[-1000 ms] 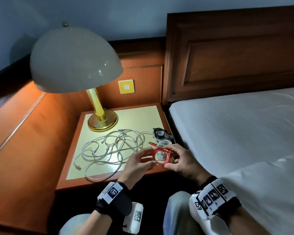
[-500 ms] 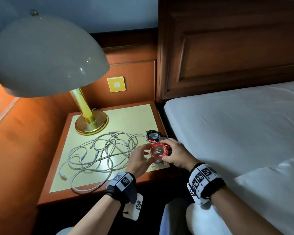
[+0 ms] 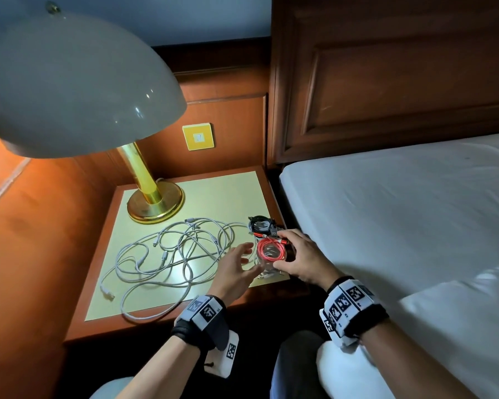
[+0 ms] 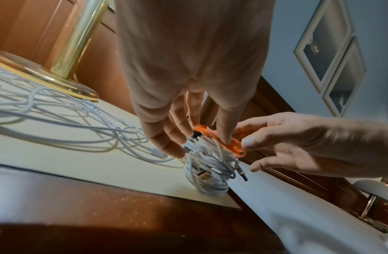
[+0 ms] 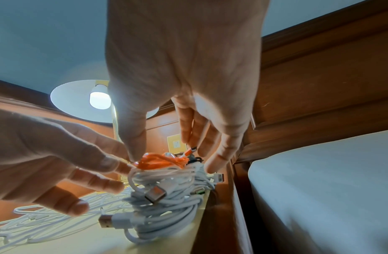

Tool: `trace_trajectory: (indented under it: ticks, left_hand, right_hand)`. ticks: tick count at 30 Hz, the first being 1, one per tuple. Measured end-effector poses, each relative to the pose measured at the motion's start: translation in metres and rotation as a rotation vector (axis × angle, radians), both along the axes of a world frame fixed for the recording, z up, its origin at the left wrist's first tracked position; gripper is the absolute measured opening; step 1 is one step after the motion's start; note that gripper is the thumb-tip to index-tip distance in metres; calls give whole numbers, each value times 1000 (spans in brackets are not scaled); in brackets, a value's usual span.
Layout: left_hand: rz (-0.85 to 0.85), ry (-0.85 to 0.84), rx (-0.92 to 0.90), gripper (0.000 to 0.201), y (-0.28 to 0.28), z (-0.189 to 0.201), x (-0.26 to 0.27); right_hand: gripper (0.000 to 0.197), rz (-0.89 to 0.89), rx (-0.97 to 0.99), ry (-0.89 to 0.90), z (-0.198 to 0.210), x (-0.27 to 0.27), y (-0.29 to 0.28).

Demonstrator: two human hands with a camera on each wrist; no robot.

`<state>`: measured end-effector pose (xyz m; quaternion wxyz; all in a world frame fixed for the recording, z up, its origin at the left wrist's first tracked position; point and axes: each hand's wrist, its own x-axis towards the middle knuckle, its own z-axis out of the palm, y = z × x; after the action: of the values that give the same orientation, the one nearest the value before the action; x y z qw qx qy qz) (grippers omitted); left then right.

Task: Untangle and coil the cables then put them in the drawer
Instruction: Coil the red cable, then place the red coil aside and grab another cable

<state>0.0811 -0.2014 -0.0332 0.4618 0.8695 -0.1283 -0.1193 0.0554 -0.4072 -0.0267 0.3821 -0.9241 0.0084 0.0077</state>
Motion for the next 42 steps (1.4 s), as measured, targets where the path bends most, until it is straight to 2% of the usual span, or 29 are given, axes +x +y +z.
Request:
trace_trajectory:
  ticks: [9,15,23,30,42]
  left_hand:
    - [31,-32,21,55,35,5,-25]
    - [73,-22,51,59,71,8,-46]
    - [165,-2,93,57,127,6,-64]
    - [223,14,218,58,169,-4,-55]
    - [214,-38,462,46,179,-29,-14]
  right_hand:
    - [65,-24,-96,-130,18,-22,12]
    - [51,36,-32,-220,21,-37,45]
    - [55,188,-36,-81,13,-35,104]
    - [56,227,-96,30,-2,-11,144]
    - [52,248,-287,151,-24,27,165]
